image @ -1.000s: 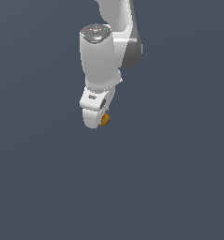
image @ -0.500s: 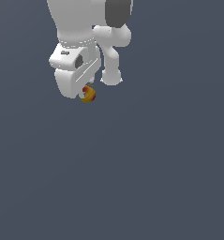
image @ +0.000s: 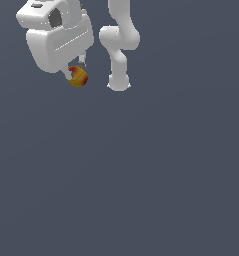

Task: Pick up the object and move it to a goal position.

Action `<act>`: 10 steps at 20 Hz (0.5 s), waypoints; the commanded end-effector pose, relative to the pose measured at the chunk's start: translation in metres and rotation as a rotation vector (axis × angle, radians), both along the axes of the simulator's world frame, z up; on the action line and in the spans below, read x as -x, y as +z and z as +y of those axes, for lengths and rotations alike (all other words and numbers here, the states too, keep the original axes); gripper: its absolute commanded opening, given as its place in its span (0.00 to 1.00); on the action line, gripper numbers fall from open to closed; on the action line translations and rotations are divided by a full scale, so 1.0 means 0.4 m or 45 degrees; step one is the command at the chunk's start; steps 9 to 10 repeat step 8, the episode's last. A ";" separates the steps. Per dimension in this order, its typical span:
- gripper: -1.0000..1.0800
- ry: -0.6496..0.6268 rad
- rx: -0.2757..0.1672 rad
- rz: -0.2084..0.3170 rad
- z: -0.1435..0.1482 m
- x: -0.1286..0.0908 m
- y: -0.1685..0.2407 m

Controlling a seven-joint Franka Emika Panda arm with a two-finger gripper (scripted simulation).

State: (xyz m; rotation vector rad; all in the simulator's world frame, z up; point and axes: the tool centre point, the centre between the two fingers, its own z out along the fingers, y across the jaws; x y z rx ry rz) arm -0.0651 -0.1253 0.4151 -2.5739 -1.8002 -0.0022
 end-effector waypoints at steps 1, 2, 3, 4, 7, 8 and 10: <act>0.00 0.000 0.001 0.001 -0.015 0.006 0.030; 0.00 0.000 0.001 0.001 -0.019 0.007 0.038; 0.00 0.000 0.001 0.001 -0.023 0.008 0.045; 0.00 0.000 0.001 0.001 -0.026 0.009 0.051; 0.00 0.000 0.001 0.001 -0.031 0.011 0.061; 0.00 0.000 0.002 0.001 -0.031 0.011 0.061; 0.00 0.000 0.002 0.001 -0.031 0.011 0.061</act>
